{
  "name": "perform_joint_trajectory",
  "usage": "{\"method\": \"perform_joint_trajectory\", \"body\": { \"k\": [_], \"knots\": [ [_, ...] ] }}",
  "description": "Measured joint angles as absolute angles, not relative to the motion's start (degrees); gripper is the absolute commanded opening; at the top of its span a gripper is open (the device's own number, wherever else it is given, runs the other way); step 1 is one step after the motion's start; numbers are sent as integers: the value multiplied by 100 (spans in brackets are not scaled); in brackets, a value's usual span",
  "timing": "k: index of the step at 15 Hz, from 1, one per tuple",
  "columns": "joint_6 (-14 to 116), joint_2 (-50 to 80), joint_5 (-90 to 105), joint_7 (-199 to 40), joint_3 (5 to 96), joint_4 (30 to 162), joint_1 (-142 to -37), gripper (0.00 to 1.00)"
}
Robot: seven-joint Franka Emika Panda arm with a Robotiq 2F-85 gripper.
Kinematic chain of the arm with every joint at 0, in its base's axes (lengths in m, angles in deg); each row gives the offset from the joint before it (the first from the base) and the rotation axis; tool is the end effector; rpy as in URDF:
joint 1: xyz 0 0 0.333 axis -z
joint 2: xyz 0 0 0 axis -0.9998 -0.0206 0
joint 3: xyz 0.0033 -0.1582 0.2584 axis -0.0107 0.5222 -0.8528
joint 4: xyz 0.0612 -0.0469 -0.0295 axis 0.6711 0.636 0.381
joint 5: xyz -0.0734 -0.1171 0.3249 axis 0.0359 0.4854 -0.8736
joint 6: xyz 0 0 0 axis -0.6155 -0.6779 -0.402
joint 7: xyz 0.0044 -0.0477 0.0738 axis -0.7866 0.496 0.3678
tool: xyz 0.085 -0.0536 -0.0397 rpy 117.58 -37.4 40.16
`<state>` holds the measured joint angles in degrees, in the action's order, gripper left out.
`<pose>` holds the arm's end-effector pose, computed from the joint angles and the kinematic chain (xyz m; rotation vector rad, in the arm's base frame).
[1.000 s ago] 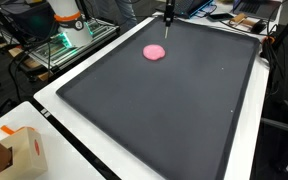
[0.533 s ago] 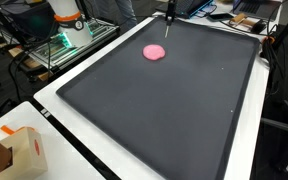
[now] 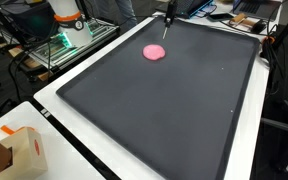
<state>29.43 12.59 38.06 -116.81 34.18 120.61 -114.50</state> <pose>0.4329 0.2936 0.2793 2.5613 0.3637 -0.0127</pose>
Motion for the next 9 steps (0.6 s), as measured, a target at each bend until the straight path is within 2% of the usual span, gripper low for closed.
{"method": "perform_joint_trajectory", "body": {
  "k": [9],
  "knots": [
    [2306, 615, 3816, -12167, 3430, 11435, -11719, 3]
  ]
}}
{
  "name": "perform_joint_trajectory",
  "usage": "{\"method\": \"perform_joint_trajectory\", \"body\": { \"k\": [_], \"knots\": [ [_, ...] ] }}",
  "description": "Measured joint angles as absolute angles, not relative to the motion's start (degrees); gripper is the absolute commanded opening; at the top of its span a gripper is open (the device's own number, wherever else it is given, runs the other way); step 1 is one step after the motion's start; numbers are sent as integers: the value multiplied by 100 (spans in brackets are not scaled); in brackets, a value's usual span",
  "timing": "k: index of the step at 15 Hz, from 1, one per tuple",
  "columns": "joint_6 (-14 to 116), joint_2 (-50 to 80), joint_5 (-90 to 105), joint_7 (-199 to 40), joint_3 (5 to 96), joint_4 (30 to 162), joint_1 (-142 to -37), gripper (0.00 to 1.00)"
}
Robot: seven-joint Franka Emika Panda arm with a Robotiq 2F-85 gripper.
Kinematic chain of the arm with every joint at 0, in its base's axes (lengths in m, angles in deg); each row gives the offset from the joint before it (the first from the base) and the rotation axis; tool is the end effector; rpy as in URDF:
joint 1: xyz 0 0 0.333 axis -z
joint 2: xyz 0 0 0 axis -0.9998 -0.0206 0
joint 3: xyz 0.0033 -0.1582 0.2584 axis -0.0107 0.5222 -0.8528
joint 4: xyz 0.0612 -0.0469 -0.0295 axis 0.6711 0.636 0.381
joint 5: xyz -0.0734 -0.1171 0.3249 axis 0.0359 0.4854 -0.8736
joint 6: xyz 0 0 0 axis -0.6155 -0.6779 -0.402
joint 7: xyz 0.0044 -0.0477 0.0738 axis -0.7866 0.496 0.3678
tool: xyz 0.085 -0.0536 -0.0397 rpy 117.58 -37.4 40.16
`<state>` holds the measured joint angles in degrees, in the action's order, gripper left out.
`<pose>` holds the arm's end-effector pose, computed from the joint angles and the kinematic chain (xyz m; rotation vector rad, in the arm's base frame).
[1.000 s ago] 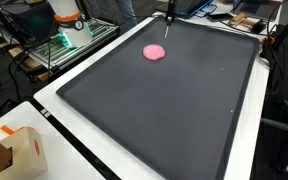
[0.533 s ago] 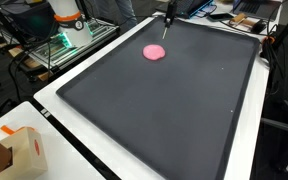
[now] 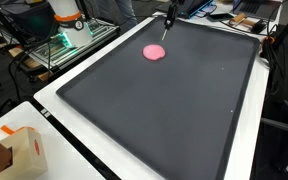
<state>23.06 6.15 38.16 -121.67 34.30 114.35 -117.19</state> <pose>0.4355 0.3147 0.2547 2.4991 0.2746 -0.0680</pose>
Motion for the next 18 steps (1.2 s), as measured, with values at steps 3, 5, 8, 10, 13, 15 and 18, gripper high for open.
{"method": "perform_joint_trajectory", "body": {
  "k": [3, 5, 8, 10, 13, 15, 18],
  "knots": [
    [2245, 472, 3816, -12189, 3469, 11286, -11736, 3],
    [2240, 412, 3816, -12189, 3513, 11220, -11735, 3],
    [2240, 375, 3816, -12189, 3581, 11170, -11731, 3],
    [2240, 370, 3814, -12181, 3610, 11157, -11715, 3],
    [2252, 371, 3802, -12136, 3622, 11155, -11658, 3],
    [2276, 383, 3781, -12021, 3622, 11156, -11605, 3],
    [2347, 454, 3733, -11793, 3622, 11165, -11508, 3]
  ]
}}
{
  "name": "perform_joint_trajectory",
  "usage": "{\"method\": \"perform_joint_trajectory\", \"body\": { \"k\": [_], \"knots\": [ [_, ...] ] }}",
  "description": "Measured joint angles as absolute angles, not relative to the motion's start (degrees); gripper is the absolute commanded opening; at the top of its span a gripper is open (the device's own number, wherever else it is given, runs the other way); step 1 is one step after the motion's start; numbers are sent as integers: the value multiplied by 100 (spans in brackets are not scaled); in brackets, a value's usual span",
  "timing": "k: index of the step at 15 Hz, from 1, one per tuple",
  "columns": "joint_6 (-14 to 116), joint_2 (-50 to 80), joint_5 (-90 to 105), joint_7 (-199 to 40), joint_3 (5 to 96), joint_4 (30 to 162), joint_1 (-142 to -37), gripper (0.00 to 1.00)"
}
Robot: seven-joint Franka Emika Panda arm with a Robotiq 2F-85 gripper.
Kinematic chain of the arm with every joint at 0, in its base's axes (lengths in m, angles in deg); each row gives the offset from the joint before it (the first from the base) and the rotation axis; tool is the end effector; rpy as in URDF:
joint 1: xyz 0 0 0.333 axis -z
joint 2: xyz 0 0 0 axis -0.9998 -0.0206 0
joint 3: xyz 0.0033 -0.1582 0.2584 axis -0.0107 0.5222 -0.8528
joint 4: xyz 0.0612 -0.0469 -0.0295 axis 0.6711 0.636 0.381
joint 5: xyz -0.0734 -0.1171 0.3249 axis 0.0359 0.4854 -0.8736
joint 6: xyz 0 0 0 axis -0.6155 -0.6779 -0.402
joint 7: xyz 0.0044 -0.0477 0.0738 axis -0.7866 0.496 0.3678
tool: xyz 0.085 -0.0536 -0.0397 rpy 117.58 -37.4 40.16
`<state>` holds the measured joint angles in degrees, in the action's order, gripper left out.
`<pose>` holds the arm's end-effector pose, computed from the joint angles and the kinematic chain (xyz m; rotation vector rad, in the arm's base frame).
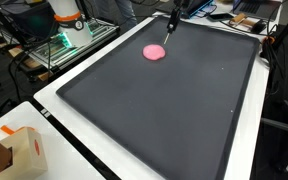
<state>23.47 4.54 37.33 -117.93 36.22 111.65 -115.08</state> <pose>0.4663 0.2918 0.2542 2.5197 0.2532 -0.1053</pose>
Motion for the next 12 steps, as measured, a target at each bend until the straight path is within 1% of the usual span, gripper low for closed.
{"method": "perform_joint_trajectory", "body": {
  "k": [5, 9, 12],
  "knots": [
    [2835, 731, 3438, -11184, 3621, 11350, -11251, 3],
    [3455, 1129, 2941, -10470, 3622, 11724, -10971, 3],
    [3679, 1473, 2614, -9986, 3623, 12023, -10783, 3]
  ]
}}
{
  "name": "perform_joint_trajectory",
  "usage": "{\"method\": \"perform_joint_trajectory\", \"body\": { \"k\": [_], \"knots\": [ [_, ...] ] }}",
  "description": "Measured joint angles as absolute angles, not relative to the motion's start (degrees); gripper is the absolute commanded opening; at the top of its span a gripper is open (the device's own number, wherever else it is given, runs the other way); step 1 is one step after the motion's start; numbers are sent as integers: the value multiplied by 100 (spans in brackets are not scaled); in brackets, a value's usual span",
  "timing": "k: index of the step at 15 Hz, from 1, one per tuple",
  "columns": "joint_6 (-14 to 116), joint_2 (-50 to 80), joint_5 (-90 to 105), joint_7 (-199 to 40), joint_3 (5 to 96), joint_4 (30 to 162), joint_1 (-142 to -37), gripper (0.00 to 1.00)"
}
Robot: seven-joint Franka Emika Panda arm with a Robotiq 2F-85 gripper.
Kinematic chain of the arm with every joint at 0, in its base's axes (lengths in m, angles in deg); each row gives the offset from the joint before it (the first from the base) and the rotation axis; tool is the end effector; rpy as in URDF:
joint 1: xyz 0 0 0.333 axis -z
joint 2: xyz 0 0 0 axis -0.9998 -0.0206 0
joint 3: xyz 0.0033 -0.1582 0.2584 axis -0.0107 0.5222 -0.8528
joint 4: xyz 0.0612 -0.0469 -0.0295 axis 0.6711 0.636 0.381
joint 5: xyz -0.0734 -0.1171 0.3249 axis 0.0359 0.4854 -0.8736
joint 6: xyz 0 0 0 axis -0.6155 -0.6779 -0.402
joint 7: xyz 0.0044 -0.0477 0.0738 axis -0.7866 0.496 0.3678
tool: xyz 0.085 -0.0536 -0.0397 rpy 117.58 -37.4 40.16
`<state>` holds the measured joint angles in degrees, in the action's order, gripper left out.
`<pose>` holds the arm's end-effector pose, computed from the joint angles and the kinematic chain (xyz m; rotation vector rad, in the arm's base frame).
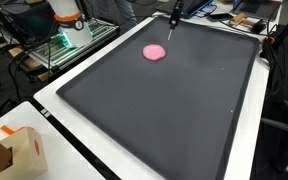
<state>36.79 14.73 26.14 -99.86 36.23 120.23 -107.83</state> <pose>0.4768 0.2475 0.3028 2.7841 0.4355 -0.1007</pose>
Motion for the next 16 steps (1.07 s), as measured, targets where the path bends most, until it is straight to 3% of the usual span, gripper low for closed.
{"method": "perform_joint_trajectory", "body": {
  "k": [16],
  "knots": [
    [3911, 3444, 1620, -8158, 3645, 13009, -10219, 3]
  ]
}}
